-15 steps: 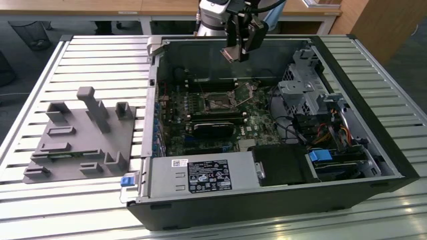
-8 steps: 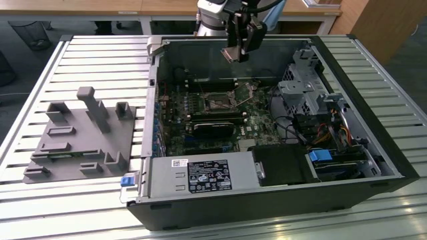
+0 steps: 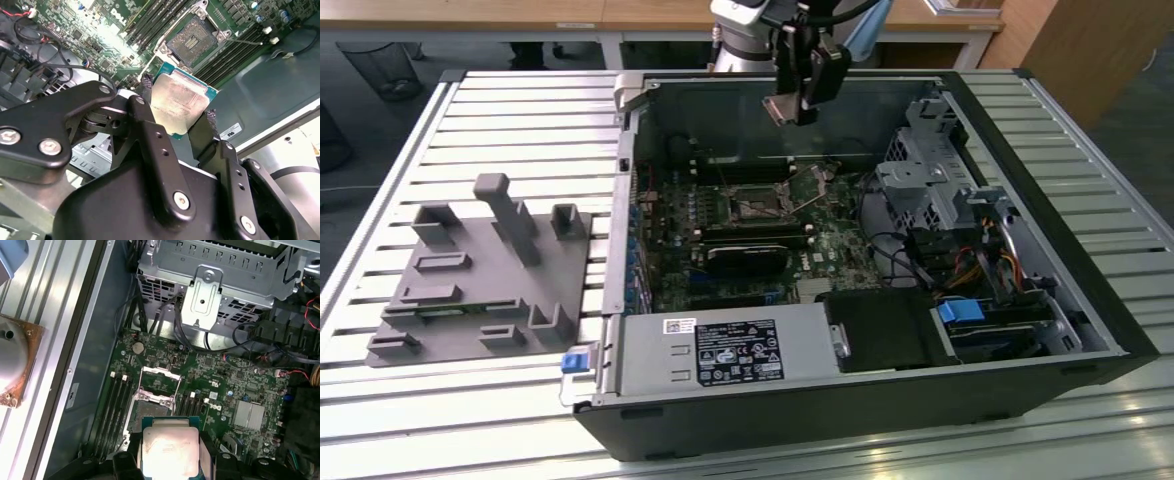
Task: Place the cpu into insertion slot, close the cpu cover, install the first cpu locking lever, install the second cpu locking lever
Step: 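Place the cpu into insertion slot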
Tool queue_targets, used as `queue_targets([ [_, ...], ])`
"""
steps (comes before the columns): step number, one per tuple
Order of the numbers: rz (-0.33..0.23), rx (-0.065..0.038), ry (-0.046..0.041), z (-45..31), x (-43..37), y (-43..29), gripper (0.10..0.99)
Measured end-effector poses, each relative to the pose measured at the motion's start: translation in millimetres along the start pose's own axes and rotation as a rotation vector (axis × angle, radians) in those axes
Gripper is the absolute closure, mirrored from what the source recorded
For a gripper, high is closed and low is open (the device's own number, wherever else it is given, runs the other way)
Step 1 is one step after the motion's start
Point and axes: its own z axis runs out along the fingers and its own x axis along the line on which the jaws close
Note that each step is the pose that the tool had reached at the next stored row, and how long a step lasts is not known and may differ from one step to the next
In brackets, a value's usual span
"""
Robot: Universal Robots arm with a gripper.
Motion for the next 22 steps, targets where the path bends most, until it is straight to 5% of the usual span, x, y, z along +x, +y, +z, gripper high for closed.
queue_targets([
  [22, 0.121, -0.002, -0.0108, 1.2, 0.0, -0.1, 0.545],
])
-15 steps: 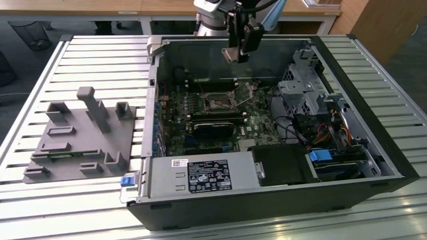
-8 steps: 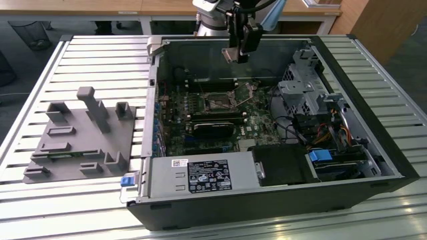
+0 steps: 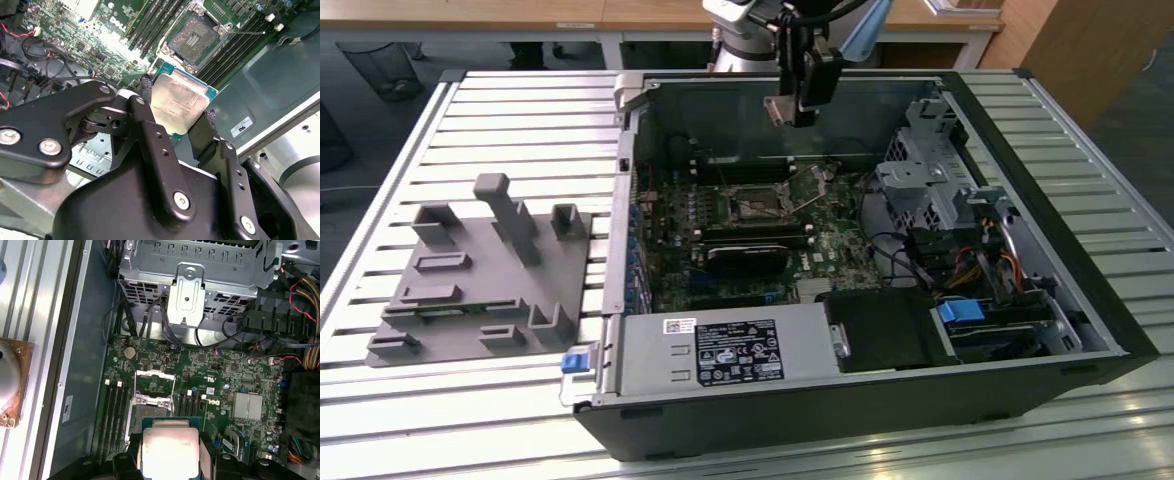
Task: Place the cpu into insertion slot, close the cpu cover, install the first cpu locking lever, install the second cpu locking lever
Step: 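Place the cpu into insertion slot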
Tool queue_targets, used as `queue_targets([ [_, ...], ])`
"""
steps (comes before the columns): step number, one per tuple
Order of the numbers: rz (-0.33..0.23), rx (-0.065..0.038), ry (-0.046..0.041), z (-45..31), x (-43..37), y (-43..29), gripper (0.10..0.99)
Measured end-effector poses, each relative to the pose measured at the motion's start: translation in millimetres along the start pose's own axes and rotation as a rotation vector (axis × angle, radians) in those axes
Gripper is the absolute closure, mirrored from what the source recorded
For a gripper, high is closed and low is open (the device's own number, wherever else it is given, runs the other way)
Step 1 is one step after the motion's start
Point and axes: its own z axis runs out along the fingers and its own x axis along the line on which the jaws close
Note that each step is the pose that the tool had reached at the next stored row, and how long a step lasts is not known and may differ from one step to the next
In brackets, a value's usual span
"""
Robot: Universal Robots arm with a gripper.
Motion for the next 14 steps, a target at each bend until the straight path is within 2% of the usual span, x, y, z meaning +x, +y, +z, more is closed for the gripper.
queue_targets([
  [14, 0.069, -0.001, -0.0062, 0.9, 0.0, -0.1, 0.545],
])
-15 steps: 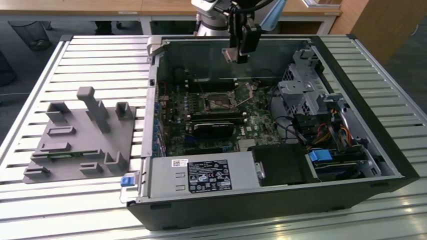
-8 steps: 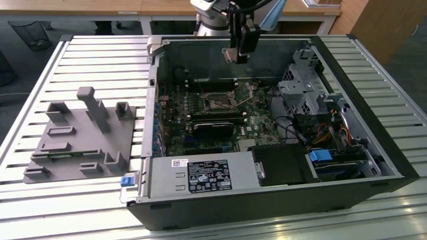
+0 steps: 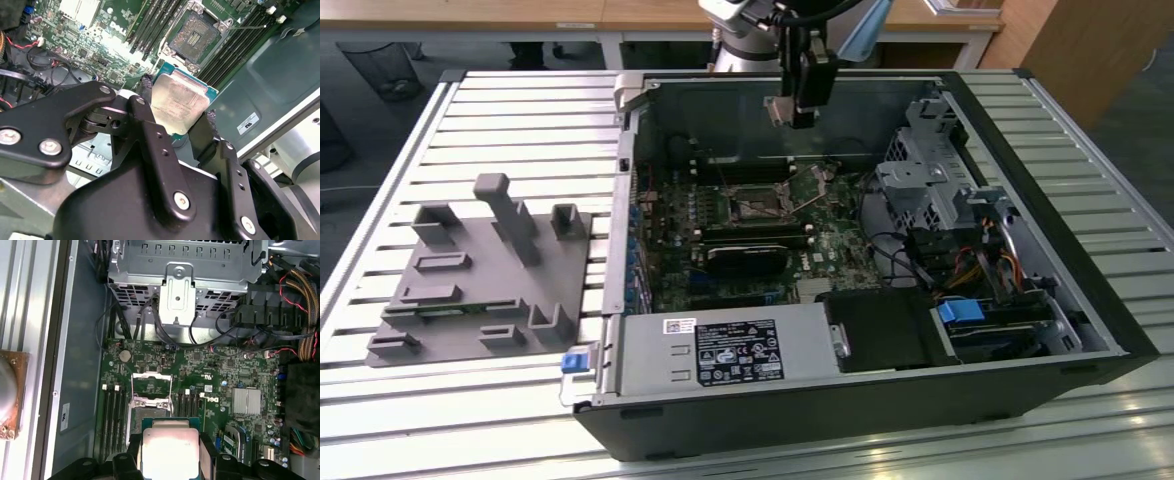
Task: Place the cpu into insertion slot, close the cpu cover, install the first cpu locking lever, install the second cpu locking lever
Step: 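Place the cpu into insertion slot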
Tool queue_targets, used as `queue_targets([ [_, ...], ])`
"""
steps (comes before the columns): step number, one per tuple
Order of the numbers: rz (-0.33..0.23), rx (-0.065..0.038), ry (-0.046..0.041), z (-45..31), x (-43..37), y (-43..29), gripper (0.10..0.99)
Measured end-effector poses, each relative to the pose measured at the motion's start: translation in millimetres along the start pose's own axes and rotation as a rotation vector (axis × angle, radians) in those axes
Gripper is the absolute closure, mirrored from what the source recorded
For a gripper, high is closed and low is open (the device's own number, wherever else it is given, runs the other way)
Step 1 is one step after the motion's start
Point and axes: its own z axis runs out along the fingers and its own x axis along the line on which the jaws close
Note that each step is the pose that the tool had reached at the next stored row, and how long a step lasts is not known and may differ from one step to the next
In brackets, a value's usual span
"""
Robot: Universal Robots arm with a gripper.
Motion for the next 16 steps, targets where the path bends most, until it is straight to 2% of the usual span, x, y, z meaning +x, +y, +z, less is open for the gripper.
queue_targets([
  [16, 0.076, -0.001, -0.0069, 1.2, 0.0, -0.1, 0.545],
])
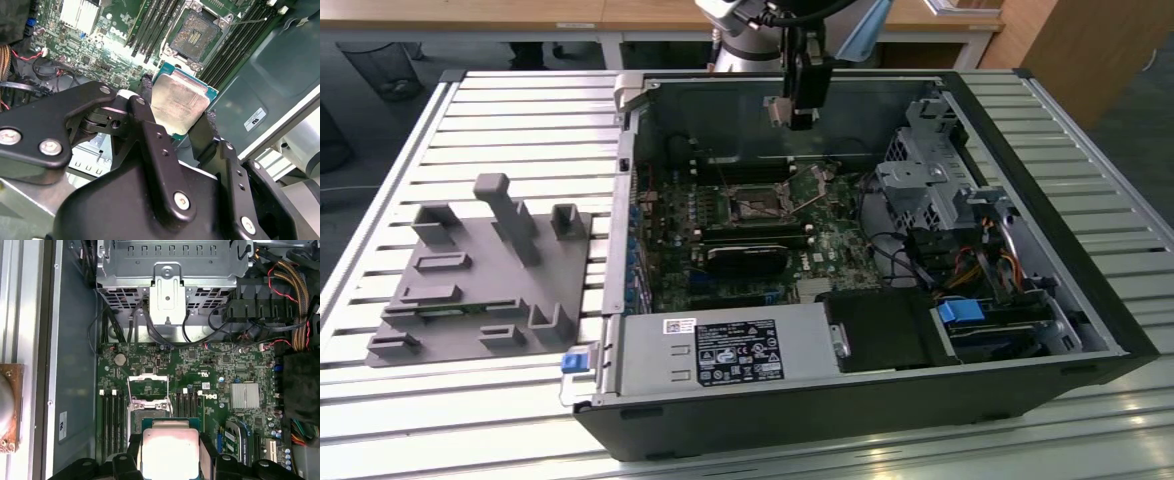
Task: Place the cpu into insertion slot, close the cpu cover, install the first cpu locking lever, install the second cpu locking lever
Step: 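Place the cpu into insertion slot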
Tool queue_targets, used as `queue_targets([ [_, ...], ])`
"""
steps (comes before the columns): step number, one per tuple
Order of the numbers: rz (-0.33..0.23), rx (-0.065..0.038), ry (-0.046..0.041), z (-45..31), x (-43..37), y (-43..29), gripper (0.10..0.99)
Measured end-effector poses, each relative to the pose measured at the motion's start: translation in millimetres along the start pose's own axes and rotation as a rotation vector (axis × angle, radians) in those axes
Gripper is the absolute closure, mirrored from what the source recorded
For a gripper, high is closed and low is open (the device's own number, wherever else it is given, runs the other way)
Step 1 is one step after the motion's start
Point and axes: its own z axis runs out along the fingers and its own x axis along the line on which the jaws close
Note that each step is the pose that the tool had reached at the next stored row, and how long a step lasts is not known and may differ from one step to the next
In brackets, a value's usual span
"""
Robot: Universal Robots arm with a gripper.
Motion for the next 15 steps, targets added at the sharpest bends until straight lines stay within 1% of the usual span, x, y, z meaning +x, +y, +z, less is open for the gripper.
queue_targets([
  [15, 0.065, -0.001, -0.0058, 1.0, 0.0, -0.1, 0.545],
])
